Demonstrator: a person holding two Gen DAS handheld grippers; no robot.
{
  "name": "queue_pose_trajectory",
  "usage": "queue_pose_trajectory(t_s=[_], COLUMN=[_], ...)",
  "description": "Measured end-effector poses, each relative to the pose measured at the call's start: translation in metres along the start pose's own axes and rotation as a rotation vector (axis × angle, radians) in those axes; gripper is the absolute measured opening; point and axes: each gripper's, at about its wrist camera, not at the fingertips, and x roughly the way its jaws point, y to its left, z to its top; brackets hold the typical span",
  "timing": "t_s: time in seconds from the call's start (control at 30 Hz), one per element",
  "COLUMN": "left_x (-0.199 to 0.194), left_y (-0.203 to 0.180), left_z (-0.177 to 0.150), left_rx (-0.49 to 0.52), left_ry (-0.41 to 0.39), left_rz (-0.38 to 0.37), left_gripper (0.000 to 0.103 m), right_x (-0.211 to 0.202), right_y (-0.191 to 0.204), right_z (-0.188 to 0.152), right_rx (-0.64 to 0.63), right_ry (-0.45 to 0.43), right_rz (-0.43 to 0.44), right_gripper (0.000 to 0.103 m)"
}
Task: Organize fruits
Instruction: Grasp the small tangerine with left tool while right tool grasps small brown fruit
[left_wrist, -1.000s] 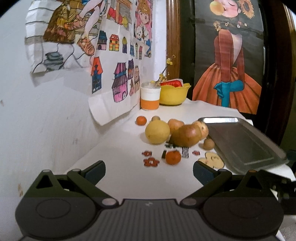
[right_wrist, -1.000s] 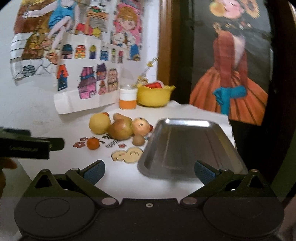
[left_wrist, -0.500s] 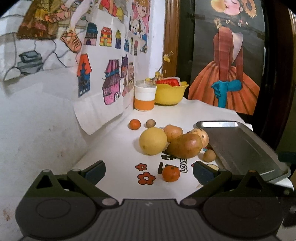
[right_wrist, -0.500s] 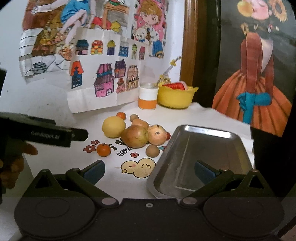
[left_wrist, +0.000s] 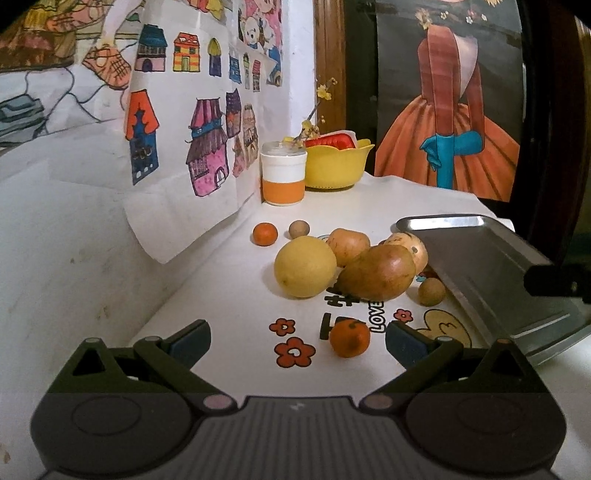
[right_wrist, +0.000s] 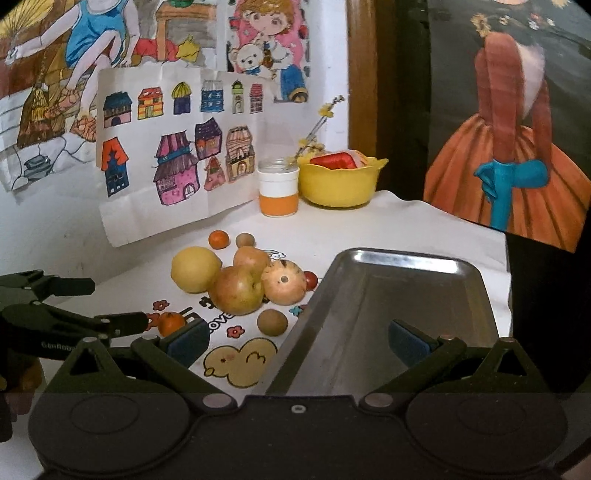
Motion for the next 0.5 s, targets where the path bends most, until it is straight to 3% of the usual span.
queue_pose_trajectory(t_s=[0.3,0.5], left_x=[0.015,0.022], left_y=[-0.009,-0.017], left_z=[-0.002,-0.005], left_rx=[0.059,0.102], left_ry=[0.015,0.008], left_rz=[-0.025,-0.049], left_gripper=[0.103,0.102], right_x=[0.033,0.059], right_y=[-0.001,-0.002], right_z=[0.018,0.023], right_rx=[-0.106,-0.141], right_ry=[0.040,0.076], right_rz=[0.050,0.096], right_gripper=[0.101,0.086])
